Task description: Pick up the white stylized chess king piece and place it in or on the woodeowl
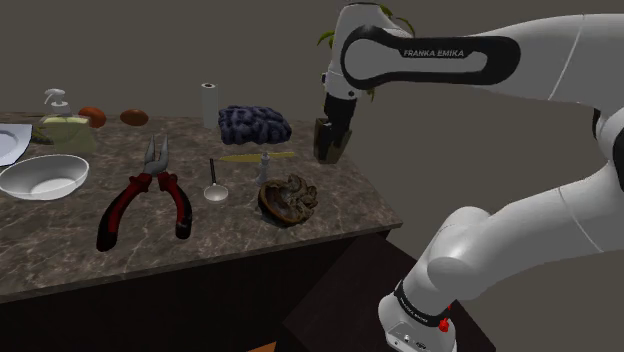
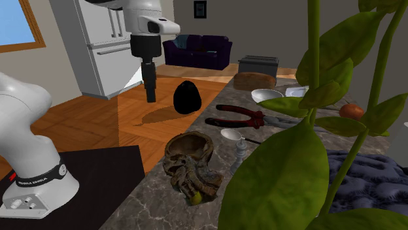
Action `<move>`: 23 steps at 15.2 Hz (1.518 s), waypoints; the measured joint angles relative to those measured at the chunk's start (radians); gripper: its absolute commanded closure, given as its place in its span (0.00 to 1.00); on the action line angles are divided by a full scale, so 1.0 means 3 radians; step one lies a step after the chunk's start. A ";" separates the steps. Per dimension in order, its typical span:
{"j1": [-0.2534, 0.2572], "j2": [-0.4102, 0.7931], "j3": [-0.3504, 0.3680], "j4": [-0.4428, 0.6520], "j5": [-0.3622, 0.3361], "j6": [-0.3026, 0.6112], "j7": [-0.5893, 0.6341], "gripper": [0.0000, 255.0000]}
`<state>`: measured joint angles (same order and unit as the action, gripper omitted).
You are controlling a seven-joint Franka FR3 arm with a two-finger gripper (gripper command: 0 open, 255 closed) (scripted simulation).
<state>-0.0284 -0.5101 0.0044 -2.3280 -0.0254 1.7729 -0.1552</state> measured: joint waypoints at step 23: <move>-0.0067 0.2634 -0.0040 0.1561 -0.0244 0.1482 0.0123 0.00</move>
<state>-0.0486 0.2800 -0.0076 -1.8597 -0.0987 2.2175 -0.1182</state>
